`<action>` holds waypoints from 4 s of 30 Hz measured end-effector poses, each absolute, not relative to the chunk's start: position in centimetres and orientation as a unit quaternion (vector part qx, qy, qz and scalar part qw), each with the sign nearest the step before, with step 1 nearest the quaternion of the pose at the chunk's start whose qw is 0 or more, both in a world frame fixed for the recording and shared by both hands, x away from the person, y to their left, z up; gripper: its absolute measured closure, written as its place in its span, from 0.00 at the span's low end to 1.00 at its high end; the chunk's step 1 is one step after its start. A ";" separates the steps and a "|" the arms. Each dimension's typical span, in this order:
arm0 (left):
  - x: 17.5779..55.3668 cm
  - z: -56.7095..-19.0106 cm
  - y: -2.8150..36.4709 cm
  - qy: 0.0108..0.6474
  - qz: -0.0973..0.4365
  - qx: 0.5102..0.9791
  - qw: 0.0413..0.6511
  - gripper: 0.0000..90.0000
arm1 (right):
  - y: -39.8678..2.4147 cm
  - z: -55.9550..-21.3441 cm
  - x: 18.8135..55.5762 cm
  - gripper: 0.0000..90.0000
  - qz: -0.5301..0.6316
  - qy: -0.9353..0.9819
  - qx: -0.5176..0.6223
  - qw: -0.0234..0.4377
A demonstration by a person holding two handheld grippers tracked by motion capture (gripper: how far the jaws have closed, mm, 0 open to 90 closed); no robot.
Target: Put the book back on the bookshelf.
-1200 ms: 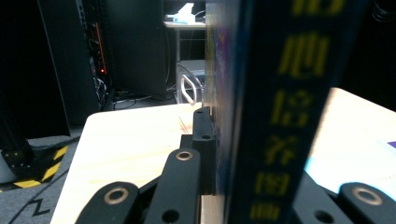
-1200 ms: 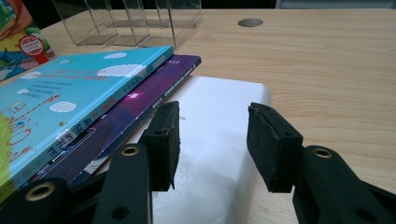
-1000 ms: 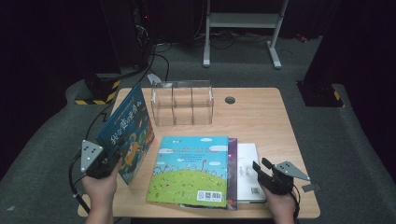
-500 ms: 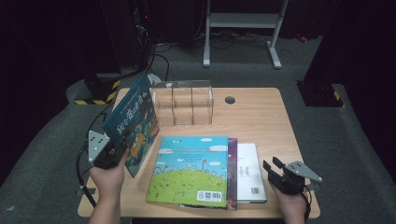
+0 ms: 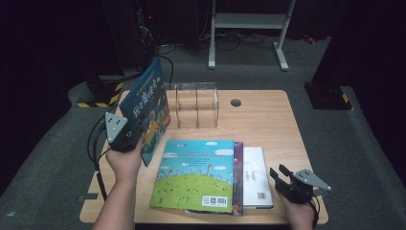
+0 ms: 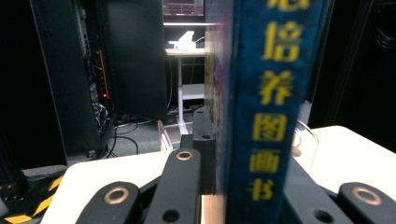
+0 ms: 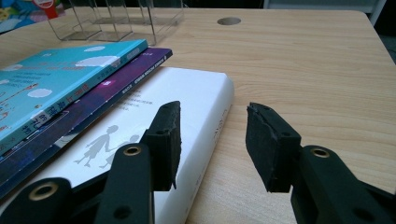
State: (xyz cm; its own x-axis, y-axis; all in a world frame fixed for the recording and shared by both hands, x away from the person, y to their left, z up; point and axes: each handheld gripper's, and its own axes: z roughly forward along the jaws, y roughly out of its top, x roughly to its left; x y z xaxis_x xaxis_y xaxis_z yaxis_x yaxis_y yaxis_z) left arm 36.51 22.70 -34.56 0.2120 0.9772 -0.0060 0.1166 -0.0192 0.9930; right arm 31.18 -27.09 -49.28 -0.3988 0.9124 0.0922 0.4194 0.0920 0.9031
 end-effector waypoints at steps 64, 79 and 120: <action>48.3 -38.9 19.8 0.519 0.480 0.539 0.458 0.92 | -27.9 -49.1 31.0 0.63 0.490 0.685 0.477 0.252; 46.0 -39.0 20.6 0.523 0.444 0.566 0.458 0.80 | -27.3 -49.0 30.8 0.63 0.491 0.690 0.469 0.250; 48.1 -37.8 20.7 0.545 0.441 0.542 0.463 0.93 | -27.7 -49.0 30.8 0.63 0.490 0.688 0.472 0.252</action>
